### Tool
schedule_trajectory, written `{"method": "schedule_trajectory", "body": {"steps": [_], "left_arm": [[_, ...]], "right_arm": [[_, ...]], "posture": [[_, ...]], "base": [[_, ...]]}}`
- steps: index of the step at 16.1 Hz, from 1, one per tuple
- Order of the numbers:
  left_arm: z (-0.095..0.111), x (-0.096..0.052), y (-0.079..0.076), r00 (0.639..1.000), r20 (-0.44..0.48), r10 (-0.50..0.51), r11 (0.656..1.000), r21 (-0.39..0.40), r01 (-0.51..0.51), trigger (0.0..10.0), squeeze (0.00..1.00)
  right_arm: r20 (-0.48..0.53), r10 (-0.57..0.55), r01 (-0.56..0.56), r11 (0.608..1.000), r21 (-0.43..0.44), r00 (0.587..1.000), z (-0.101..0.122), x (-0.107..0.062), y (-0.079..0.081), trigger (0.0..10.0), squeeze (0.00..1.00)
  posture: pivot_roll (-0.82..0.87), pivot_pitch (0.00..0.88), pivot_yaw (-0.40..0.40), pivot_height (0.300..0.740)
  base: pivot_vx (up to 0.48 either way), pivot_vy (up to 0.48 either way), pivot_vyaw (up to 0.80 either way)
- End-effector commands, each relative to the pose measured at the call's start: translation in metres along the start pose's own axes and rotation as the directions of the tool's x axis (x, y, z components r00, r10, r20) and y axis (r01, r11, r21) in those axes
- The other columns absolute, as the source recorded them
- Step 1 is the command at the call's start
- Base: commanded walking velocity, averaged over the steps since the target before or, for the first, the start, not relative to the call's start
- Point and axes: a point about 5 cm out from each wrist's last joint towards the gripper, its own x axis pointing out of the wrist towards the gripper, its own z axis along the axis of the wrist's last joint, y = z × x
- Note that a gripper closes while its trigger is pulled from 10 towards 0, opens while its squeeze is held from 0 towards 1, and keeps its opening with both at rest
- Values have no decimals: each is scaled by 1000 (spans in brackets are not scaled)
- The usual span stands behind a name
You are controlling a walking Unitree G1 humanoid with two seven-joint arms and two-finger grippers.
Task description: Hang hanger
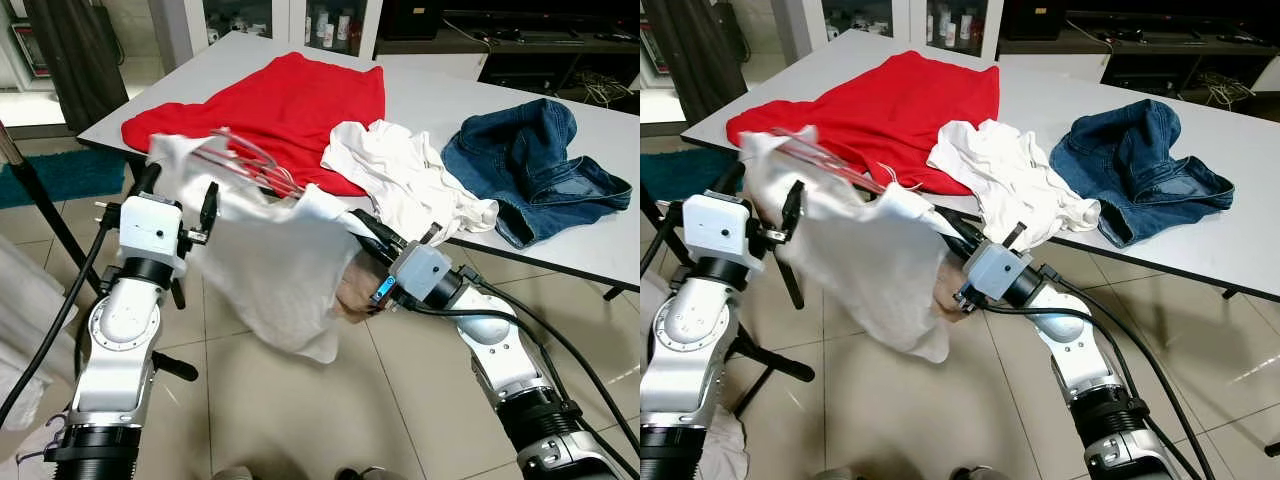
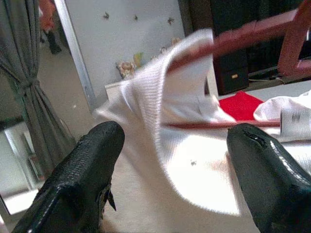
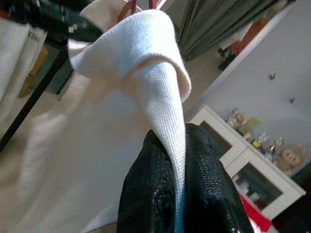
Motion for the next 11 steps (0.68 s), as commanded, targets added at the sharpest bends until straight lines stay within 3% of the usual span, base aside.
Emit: {"method": "schedule_trajectory", "body": {"steps": [1, 6, 7, 8, 9, 10, 11], "left_arm": [[-1, 2, -2, 1000, -11, -10, 1000, -21, 10, 10000, 0], [-3, 5, 6, 998, -27, 54, 997, -45, -55, 10000, 0], [-2, 5, 7, 998, -21, 65, 996, -53, -66, 9098, 0], [0, 5, 7, 997, -15, 73, 996, -57, -74, 7922, 0], [0, 5, 7, 997, -11, 81, 995, -58, -81, 3412, 0], [1, 6, 7, 996, -5, 93, 994, -61, -93, 0, 0], [1, 6, 7, 995, -1, 99, 993, -68, -99, 0, 0]], "right_arm": [[45, -13, 14, 999, -31, 999, 7, 0, -7, 10000, 0], [57, 16, -12, 998, -66, 998, 9, -5, -5, 10000, 0], [55, 12, -8, 997, -72, 998, 9, -5, -5, 10000, 0], [54, 9, -5, 997, -74, 998, 9, -4, -5, 10000, 0], [51, 7, -3, 997, -78, 999, 8, -4, -5, 10000, 0], [45, 6, -3, 996, -84, 999, 7, -4, -5, 10000, 0], [42, 6, -2, 996, -88, 999, 6, -4, -5, 10000, 0]], "posture": [[99, 15, -44, 740], [101, 15, -46, 740], [101, 15, -46, 740], [101, 15, -46, 740], [101, 14, -47, 740], [101, 14, -48, 740], [101, 13, -49, 740]], "base": [[0, 0, 0], [0, 0, 0], [0, 0, 0], [0, 0, 0], [0, 0, 0], [0, 0, 0], [0, 0, 0]]}}
